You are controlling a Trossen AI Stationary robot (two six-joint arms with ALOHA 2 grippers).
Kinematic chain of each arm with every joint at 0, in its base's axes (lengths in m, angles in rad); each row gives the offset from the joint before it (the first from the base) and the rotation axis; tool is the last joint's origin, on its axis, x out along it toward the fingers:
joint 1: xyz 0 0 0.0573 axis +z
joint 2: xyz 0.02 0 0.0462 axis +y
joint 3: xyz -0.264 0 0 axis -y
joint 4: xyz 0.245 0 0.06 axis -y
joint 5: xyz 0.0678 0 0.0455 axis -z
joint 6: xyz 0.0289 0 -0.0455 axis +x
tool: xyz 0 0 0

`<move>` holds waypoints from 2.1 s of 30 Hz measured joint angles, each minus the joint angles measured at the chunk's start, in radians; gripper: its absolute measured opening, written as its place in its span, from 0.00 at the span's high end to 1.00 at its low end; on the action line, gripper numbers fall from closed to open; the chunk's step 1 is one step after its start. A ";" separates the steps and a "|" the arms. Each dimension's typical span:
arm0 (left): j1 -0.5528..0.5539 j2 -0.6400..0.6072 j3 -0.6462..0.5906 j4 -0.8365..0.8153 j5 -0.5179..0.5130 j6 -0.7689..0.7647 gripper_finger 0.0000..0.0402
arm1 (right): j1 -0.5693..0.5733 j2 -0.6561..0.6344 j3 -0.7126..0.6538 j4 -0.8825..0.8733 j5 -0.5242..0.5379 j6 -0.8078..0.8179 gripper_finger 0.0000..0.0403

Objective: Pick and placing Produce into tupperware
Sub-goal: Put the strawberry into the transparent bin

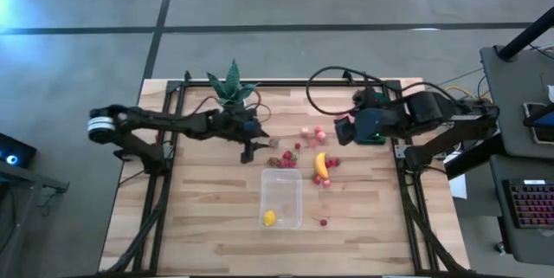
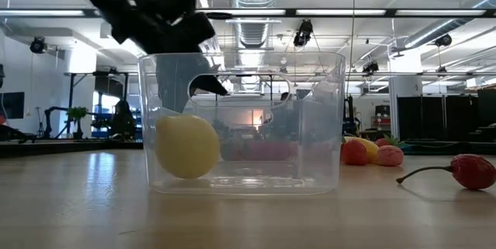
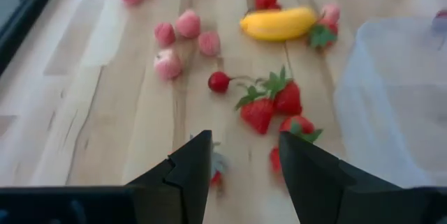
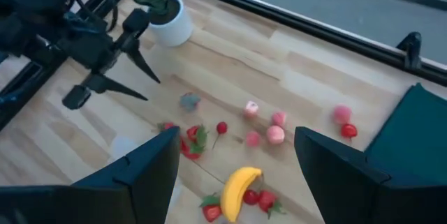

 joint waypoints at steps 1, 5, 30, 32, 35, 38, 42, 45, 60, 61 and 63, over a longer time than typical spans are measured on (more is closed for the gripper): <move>0.006 0.024 0.016 -0.019 0.002 0.009 0.63 | 0.000 -0.011 -0.012 -0.001 0.000 0.006 0.33; 0.038 0.124 0.061 -0.084 -0.017 0.034 0.63 | 0.000 -0.041 -0.056 0.000 0.001 0.019 0.33; 0.050 0.254 0.165 -0.108 -0.102 -0.022 0.62 | -0.007 -0.149 -0.195 -0.005 -0.001 0.046 0.33; 0.051 0.254 0.165 -0.096 -0.102 -0.009 0.62 | -0.007 -0.158 -0.211 -0.005 -0.001 0.054 0.33; 0.051 0.248 0.165 -0.089 -0.104 0.029 0.62 | -0.007 -0.170 -0.239 -0.005 -0.001 0.073 0.33; 0.049 0.228 0.166 -0.090 -0.107 0.000 0.63 | -0.007 -0.179 -0.259 -0.005 -0.001 0.096 0.33; 0.047 0.197 0.190 -0.083 -0.119 -0.117 0.63 | -0.007 -0.188 -0.269 -0.004 -0.001 0.106 0.33; 0.047 0.191 0.212 -0.067 -0.125 -0.125 0.63 | -0.007 -0.194 -0.270 0.001 -0.001 0.106 0.33; 0.047 0.179 0.265 -0.114 -0.110 -0.071 0.37 | -0.007 -0.199 -0.268 0.003 -0.001 0.106 0.33; 0.045 0.179 0.258 -0.139 -0.096 -0.020 0.36 | -0.007 -0.199 -0.268 0.004 -0.001 0.106 0.33; 0.039 0.181 0.244 -0.175 -0.071 0.093 0.35 | -0.007 -0.199 -0.268 0.003 -0.001 0.105 0.33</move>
